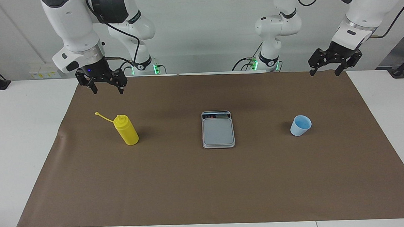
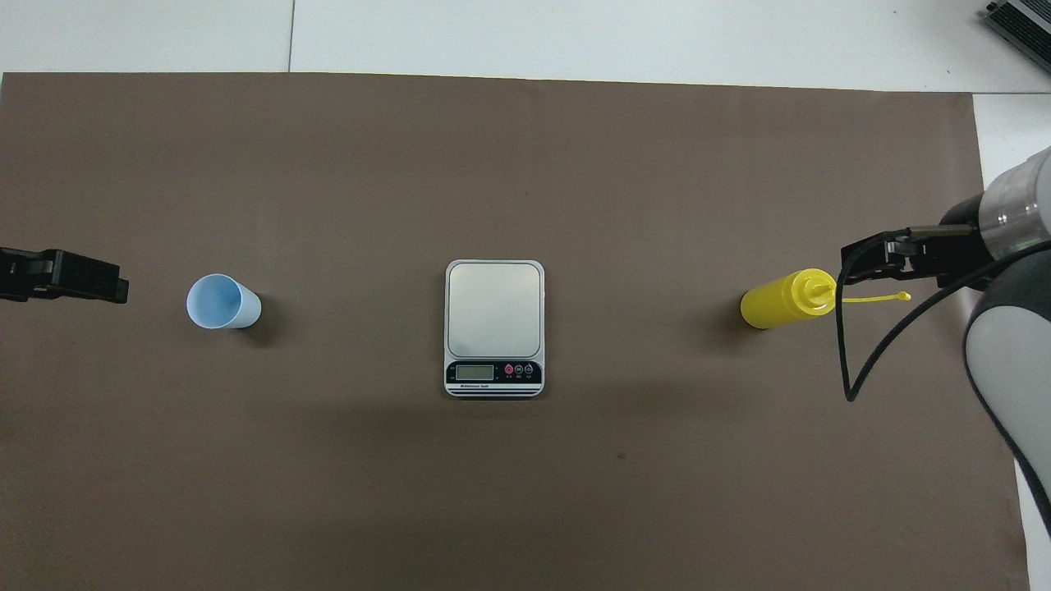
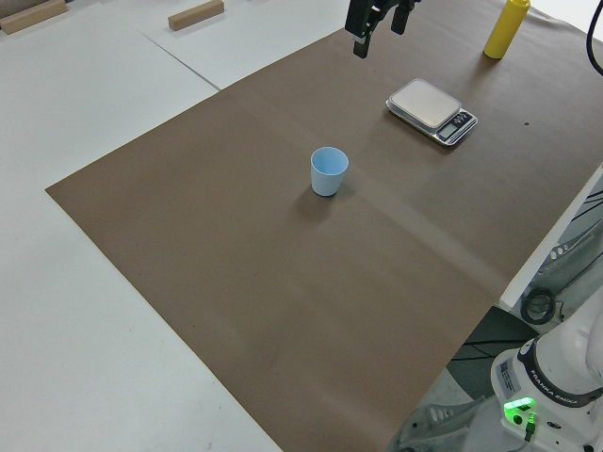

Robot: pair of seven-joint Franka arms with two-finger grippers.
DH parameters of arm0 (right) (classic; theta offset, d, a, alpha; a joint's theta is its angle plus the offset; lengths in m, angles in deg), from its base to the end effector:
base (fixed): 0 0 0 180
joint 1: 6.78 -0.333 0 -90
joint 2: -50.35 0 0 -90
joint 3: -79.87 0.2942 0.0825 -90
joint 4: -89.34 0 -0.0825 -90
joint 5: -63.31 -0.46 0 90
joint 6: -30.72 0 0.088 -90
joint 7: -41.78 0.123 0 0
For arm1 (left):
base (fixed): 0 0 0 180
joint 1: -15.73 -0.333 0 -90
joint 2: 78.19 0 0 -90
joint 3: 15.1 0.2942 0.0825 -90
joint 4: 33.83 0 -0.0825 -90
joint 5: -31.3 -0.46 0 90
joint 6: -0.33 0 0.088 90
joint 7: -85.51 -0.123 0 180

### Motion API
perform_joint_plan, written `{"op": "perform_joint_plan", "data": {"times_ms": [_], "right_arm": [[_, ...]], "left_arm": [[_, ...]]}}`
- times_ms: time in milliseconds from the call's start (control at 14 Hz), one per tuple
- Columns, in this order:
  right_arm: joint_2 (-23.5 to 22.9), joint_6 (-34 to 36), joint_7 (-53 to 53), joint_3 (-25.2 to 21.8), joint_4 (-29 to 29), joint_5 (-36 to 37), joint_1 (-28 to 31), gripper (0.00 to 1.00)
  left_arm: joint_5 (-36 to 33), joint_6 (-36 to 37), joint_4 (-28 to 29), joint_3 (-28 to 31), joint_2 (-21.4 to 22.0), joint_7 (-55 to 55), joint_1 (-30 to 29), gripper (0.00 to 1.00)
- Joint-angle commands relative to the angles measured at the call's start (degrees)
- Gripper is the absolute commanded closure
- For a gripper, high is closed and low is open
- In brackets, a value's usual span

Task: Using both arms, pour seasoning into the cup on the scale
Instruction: 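Move the left gripper toward the light-blue cup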

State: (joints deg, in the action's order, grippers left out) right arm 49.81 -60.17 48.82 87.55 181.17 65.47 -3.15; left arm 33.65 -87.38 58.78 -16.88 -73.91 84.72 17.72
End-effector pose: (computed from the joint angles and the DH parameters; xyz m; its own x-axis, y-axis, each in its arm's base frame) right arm 0.6318 0.0398 0.5647 0.9985 -0.0515 -0.0211 -0.0506 -0.9979 0.0393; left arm 0.6027 -0.0455 0.6045 0.9967 -0.0810 -0.0103 -0.0806 -0.9960 0.0388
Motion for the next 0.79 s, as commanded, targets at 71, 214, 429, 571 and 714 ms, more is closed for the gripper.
{"op": "perform_joint_plan", "data": {"times_ms": [71, 214, 429, 571, 714], "right_arm": [[1.3, -0.7, -1.4, 0.4, 1.5, -1.3, 1.1, 0.00], [1.3, -0.7, -1.3, 0.4, 1.5, -1.3, 1.1, 0.00], [1.3, -0.7, -1.3, 0.4, 1.5, -1.3, 1.1, 0.00], [1.3, -0.7, -1.3, 0.4, 1.5, -1.3, 1.1, 0.00], [1.3, -0.7, -1.3, 0.4, 1.5, -1.3, 1.1, 0.00]], "left_arm": [[0.8, 0.2, 2.7, 0.3, 2.0, -1.7, 0.2, 0.00], [0.8, -1.8, 4.0, 0.3, 2.4, -2.5, 0.1, 0.00], [0.9, -4.7, 8.2, 0.3, 4.4, -2.6, -0.4, 0.00], [0.9, -5.5, 9.3, 0.3, 4.8, -2.4, -0.5, 0.00], [0.9, -6.2, 9.3, 0.7, 4.7, -2.4, -1.1, 0.00]]}}
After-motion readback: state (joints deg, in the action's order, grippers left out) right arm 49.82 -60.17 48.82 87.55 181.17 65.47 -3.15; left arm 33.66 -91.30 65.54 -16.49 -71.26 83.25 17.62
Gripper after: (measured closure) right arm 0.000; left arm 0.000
